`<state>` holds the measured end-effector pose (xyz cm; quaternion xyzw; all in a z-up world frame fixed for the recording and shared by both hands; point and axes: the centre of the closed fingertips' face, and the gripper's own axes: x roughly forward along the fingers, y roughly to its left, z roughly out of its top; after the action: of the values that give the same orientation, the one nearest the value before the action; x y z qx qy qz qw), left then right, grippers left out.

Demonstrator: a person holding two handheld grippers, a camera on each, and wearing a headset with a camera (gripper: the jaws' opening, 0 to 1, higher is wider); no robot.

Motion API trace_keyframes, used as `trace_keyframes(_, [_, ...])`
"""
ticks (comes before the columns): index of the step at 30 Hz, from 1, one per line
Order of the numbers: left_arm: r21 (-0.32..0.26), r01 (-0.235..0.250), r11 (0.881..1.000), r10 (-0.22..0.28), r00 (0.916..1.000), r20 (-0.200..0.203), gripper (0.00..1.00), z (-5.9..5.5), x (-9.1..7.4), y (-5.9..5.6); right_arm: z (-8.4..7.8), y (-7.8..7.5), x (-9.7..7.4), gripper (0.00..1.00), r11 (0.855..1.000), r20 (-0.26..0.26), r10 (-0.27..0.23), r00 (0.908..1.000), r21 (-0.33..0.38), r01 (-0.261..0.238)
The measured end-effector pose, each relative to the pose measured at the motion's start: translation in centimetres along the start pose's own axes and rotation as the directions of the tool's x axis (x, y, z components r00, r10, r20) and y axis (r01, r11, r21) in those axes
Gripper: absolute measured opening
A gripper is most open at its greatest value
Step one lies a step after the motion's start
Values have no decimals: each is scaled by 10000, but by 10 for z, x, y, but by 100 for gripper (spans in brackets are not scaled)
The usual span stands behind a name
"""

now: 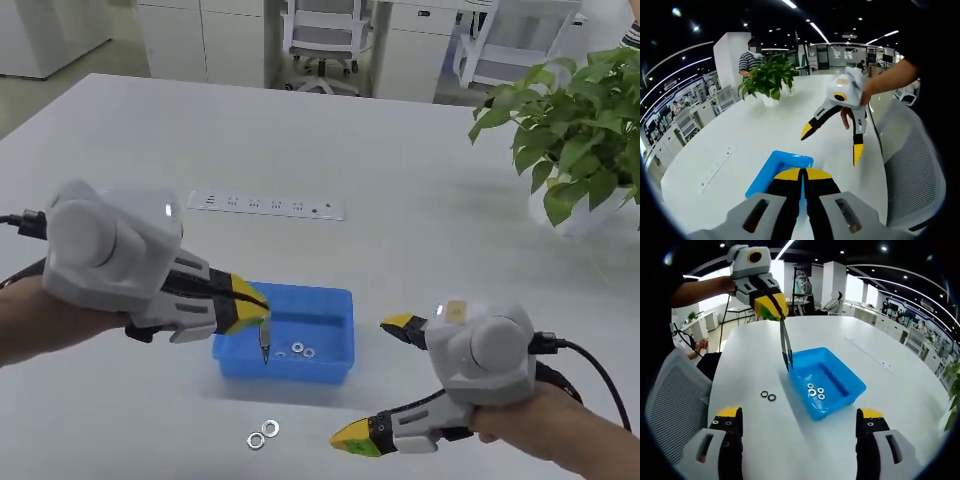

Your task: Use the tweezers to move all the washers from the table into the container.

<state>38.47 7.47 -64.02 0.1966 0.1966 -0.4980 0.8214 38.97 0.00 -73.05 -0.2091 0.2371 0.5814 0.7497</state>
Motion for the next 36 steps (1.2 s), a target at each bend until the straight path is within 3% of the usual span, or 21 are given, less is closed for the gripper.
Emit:
trace_keyframes(9, [-133, 40, 9999, -40, 10000, 48, 5, -5, 3, -9, 2, 4, 0, 100, 10000, 115, -39, 9999, 45, 38])
trace_keyframes(20, [-204, 184, 9996, -188, 9997, -179, 5, -25, 15, -24, -9, 17, 3, 100, 9997, -210, 231, 9995, -45, -232])
trace_keyframes(36, [-369, 515, 9980, -529, 9978, -392, 5, -41, 27, -37, -14, 29, 6, 99, 9988, -316, 471, 9984, -126, -475])
